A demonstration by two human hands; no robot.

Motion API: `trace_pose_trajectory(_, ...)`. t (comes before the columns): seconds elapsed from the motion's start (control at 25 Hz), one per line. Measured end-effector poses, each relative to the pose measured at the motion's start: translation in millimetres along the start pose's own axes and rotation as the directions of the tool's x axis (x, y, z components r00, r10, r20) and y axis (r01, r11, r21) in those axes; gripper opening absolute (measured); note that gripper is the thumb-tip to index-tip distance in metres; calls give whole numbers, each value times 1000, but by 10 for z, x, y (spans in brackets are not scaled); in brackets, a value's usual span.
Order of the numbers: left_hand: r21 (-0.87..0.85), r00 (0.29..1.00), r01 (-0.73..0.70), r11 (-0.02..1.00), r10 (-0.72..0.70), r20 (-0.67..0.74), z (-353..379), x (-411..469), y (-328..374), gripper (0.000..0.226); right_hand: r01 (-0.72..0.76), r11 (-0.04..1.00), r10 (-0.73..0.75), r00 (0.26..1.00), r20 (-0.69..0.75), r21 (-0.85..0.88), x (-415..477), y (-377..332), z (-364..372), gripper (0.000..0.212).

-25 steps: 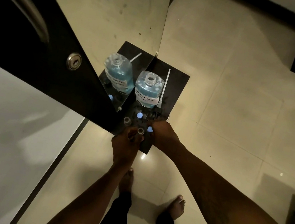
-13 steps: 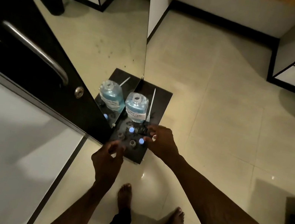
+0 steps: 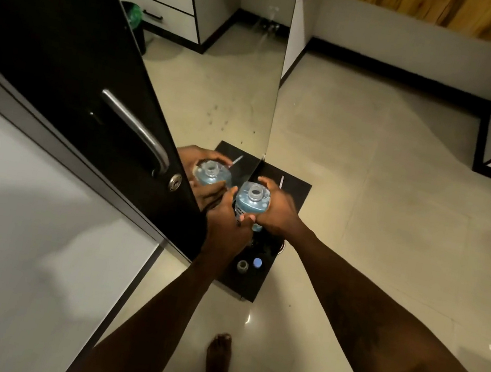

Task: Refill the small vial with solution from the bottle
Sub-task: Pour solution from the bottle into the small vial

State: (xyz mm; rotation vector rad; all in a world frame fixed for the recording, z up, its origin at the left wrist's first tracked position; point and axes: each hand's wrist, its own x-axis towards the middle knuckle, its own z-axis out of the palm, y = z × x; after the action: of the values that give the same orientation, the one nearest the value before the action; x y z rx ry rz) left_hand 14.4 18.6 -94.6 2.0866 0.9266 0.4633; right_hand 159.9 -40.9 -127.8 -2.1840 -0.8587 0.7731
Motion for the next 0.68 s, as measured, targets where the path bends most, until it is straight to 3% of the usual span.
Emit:
trace_pose_trajectory(0.16, -20, 998, 40, 999, -39, 46, 50, 55, -115, 58, 45, 999, -45, 998, -48, -3, -14, -13, -9, 66)
trace_pose_trajectory(0.28, -99, 994, 85, 991, -77, 81, -63, 45, -11, 56, 87, 996, -86, 994, -63, 9, -109, -100, -142, 69)
trace_pose_trajectory(0.52, -209, 996, 20, 978, -2, 85, -560, 7, 531, 49, 179, 983, -172, 971, -164, 27, -513, -680, -997, 75)
trace_pose_trajectory(0.68, -332, 967, 58, 942, 29, 252, -956, 36, 1065, 60, 294, 937, -255, 944, -209, 186, -966, -1313, -1865, 51)
